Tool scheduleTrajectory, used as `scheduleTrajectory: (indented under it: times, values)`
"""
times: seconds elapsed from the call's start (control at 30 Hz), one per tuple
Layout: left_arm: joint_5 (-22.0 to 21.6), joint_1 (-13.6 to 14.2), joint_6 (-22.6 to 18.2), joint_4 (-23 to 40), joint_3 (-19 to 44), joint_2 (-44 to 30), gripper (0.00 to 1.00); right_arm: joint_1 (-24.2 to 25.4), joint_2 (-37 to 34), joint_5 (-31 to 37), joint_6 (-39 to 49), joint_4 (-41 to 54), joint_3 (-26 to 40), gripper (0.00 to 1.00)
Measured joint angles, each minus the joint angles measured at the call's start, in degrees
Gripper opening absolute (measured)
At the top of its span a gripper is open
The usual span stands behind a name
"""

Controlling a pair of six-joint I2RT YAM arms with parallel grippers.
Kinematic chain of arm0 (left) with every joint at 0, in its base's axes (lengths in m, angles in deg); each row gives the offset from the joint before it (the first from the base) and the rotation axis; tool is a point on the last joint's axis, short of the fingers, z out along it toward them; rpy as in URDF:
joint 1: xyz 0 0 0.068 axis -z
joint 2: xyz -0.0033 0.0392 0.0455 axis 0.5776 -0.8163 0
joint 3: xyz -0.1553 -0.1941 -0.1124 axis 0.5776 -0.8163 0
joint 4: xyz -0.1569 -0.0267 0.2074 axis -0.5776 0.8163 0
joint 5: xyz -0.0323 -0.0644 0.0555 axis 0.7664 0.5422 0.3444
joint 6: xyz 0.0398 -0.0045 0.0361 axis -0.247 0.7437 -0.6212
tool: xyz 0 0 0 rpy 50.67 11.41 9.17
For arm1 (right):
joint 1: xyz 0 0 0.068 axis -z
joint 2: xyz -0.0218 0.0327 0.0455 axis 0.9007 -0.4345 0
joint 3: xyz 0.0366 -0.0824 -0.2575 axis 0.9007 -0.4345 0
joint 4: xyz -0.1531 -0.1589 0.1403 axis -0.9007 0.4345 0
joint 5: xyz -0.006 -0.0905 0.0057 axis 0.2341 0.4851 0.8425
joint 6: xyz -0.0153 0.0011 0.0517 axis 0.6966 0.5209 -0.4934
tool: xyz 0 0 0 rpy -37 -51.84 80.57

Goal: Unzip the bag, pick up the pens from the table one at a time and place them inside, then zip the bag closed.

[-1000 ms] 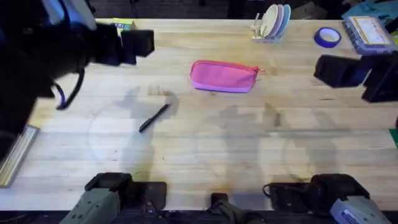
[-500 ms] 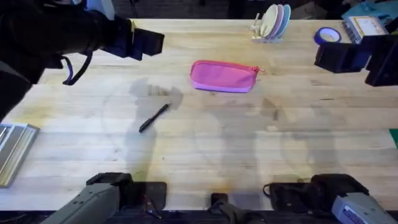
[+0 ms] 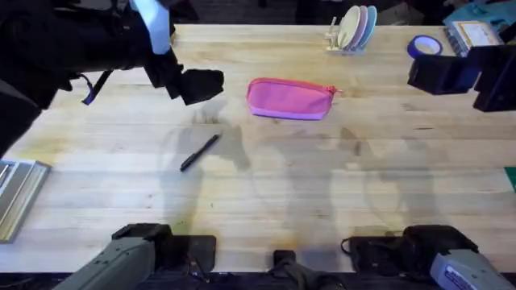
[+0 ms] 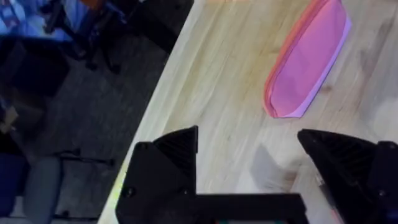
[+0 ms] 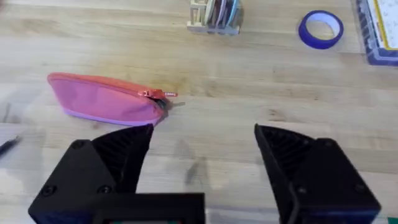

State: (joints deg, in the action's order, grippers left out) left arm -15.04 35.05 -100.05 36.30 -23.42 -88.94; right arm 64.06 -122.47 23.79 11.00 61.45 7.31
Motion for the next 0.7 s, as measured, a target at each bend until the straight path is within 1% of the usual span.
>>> scheduleTrajectory:
  times: [0.07, 0.17, 0.33, 0.5, 0.57, 0.7]
  values:
    - [0.4, 0.0, -1.9, 0.0, 0.0, 0.0, 0.994, 0.0, 0.0, 0.0, 0.0, 0.0, 0.0, 0.998]
    - [1.0, 0.0, -3.5, 0.0, 0.0, 0.0, 0.994, 0.0, 0.0, 0.0, 0.0, 0.0, 0.0, 0.997]
    - [2.1, 0.0, -4.6, 1.0, 0.0, 0.0, 0.994, 0.0, 0.0, 0.0, 0.0, 0.0, 0.0, 0.997]
    - [0.4, 0.0, -5.1, 1.1, 0.0, -0.4, 0.994, 0.0, 0.0, 0.0, 0.0, 0.0, 0.0, 0.998]
    - [-0.3, 0.0, -5.6, 1.1, 0.0, -1.6, 0.993, 0.0, 0.0, 0.0, 0.0, 0.0, 0.0, 0.998]
    - [-0.8, 0.0, -6.6, 1.0, 0.0, -6.5, 0.993, 0.0, 0.0, 0.0, 0.0, 0.0, 0.0, 0.998]
